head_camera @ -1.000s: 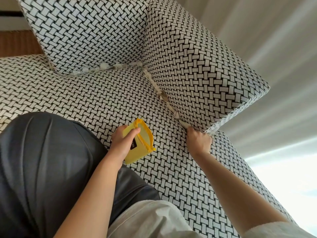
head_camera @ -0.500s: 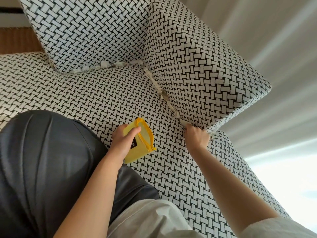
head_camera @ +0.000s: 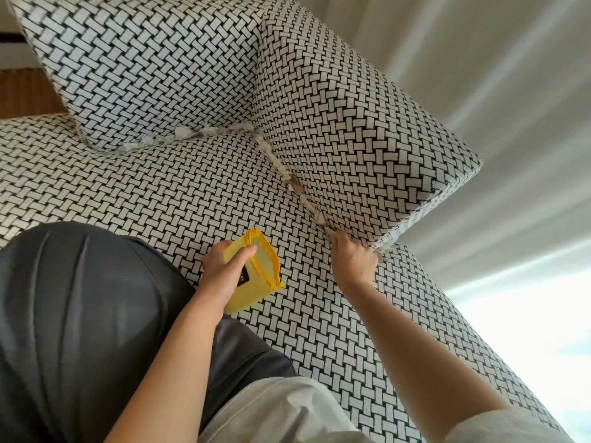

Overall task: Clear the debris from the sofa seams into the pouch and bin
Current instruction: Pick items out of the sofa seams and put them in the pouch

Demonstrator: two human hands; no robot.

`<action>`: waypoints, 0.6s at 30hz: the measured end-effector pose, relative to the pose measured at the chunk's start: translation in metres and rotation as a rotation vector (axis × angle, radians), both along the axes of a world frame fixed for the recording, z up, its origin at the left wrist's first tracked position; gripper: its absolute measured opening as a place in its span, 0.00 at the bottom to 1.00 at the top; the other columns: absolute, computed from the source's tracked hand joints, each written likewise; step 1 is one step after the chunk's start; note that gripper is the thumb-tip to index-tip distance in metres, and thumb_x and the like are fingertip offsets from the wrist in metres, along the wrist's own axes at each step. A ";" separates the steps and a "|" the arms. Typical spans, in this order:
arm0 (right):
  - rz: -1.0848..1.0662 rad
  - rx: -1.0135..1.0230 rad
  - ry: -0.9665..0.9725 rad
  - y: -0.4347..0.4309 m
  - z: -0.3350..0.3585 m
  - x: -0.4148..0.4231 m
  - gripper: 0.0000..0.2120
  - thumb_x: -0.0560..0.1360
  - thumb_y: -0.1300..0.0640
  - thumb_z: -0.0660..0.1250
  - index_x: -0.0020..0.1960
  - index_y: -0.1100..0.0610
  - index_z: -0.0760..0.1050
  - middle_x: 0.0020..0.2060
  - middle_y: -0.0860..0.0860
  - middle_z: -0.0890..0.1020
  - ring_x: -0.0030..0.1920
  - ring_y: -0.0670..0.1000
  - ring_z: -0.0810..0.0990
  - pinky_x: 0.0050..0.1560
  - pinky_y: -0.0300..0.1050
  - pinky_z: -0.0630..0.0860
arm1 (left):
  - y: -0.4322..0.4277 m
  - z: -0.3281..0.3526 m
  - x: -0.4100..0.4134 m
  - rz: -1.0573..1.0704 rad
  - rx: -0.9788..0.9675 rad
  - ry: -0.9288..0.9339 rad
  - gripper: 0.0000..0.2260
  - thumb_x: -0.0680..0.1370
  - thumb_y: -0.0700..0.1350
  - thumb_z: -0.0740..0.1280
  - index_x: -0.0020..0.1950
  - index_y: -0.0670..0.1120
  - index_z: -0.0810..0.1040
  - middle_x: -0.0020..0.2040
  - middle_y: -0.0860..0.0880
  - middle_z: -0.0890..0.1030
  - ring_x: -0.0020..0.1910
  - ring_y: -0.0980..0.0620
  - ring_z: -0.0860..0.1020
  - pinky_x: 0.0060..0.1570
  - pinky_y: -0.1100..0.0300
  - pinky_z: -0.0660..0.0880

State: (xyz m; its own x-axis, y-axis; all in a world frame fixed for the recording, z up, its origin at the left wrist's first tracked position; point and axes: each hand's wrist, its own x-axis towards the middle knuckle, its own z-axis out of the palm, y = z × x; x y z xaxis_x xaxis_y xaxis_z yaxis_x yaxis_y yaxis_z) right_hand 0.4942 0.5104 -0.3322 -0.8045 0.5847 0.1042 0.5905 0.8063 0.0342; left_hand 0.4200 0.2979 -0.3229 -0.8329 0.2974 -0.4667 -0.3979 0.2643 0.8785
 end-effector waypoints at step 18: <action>-0.064 -1.158 0.698 -0.088 0.024 -0.006 0.08 0.78 0.55 0.60 0.41 0.53 0.73 0.35 0.43 0.77 0.33 0.38 0.73 0.32 0.29 0.70 | 0.001 0.006 0.003 -0.094 0.011 -0.081 0.26 0.63 0.65 0.64 0.58 0.55 0.69 0.62 0.45 0.72 0.59 0.45 0.72 0.59 0.43 0.71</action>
